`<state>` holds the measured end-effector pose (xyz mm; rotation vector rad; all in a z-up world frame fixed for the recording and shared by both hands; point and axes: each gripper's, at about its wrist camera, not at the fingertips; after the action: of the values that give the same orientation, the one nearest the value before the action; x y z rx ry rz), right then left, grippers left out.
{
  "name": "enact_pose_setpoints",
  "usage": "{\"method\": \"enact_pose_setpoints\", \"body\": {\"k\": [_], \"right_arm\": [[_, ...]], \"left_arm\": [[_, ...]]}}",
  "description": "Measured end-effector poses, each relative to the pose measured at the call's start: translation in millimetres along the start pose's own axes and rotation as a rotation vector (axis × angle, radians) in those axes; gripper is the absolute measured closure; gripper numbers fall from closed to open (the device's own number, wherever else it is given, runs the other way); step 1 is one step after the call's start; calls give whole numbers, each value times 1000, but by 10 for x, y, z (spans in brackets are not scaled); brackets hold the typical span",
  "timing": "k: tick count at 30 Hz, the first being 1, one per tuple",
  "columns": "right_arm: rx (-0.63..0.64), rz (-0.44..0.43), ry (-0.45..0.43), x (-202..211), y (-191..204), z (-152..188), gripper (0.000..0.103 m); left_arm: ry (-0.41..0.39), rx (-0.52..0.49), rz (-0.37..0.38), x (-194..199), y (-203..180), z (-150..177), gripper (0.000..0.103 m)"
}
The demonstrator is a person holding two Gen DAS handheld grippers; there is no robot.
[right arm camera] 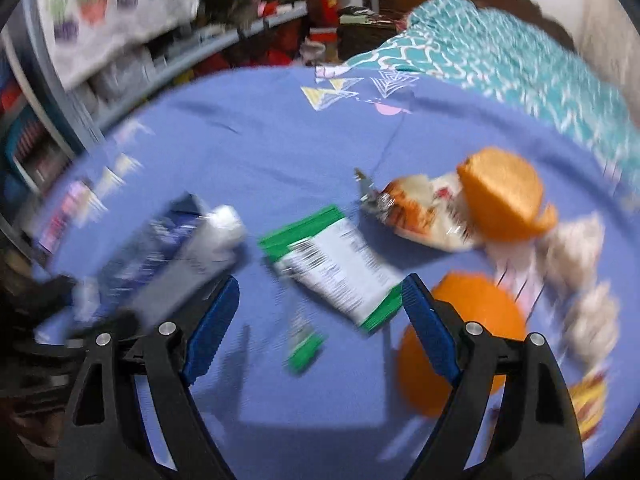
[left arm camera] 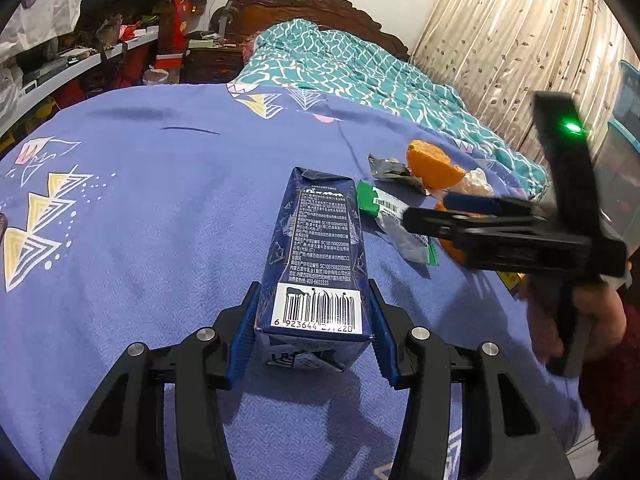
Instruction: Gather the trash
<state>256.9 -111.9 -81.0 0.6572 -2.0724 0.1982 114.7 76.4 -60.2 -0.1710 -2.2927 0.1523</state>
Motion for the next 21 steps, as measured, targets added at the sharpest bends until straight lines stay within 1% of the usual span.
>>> {"method": "enact_pose_setpoints", "body": {"k": [2, 5, 6, 8, 9, 10, 11, 12, 14, 15, 17, 21], "right_arm": [[33, 8, 54, -120, -29, -49, 19], [76, 18, 148, -331, -32, -80, 15], [70, 9, 137, -335, -75, -83, 12], [39, -40, 155, -377, -159, -97, 11], [40, -51, 152, -371, -183, -92, 13], [46, -67, 149, -355, -176, -85, 17], [54, -76, 145, -332, -146, -79, 28], [57, -105, 144, -294, -105, -66, 51], [88, -77, 142, -256, 2, -24, 75], [112, -59, 137, -228, 65, 21, 80], [117, -61, 126, -163, 173, 118, 82], [90, -75, 90, 21, 281, 399, 83]], "left_arm": [[2, 2, -1, -5, 6, -2, 55], [10, 2, -2, -23, -8, -7, 55], [13, 0, -5, -30, -12, -8, 55], [19, -5, -7, -43, -27, -9, 55], [22, -6, -8, -48, -33, -8, 55], [23, -7, -9, -51, -41, -11, 55], [23, -9, -11, -60, -51, -14, 55], [24, -11, -12, -63, -57, -14, 55], [27, -11, -15, -71, -61, -11, 55], [27, -11, -15, -74, -63, -13, 55], [27, -13, -18, -76, -67, -10, 55], [26, -14, -18, -73, -65, -5, 55]]}}
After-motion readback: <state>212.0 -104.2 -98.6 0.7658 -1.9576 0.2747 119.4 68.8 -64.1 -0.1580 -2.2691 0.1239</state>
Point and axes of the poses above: each gripper's, at about its wrist camera, not at the fingertips, and x roughly against the way its jaws point, y to its left, z to its underside, and after that the axes turned 8 degrees about -z, right-handed
